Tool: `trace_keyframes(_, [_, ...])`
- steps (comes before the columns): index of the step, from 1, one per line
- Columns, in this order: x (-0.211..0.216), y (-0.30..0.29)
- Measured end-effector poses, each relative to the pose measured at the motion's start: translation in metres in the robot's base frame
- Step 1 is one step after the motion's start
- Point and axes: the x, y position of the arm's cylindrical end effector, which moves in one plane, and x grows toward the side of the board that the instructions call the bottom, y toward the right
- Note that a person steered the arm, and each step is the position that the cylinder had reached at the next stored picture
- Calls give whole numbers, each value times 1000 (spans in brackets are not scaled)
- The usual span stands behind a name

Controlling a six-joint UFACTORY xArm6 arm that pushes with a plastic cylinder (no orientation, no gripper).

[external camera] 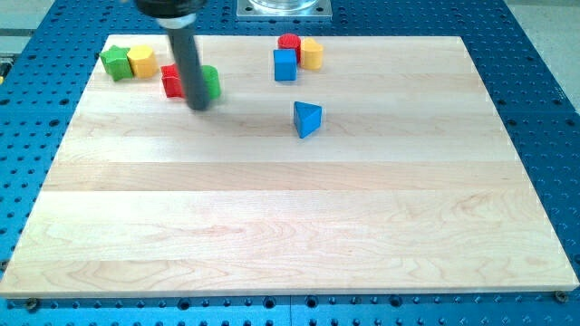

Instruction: Push the green circle into the red star

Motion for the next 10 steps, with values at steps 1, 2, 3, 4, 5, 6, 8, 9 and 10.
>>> trace_keyframes(1, [-5,20])
trace_keyframes(2, [-42,28])
trace_keyframes(3, [-46,-11])
trace_keyframes(4, [-44,0])
trace_keyframes(5, [-33,18])
trace_keyframes(6, [-37,-17])
trace_keyframes(8, [-37,-53])
trace_keyframes(9, [-24,20])
trace_keyframes(10, [-12,121])
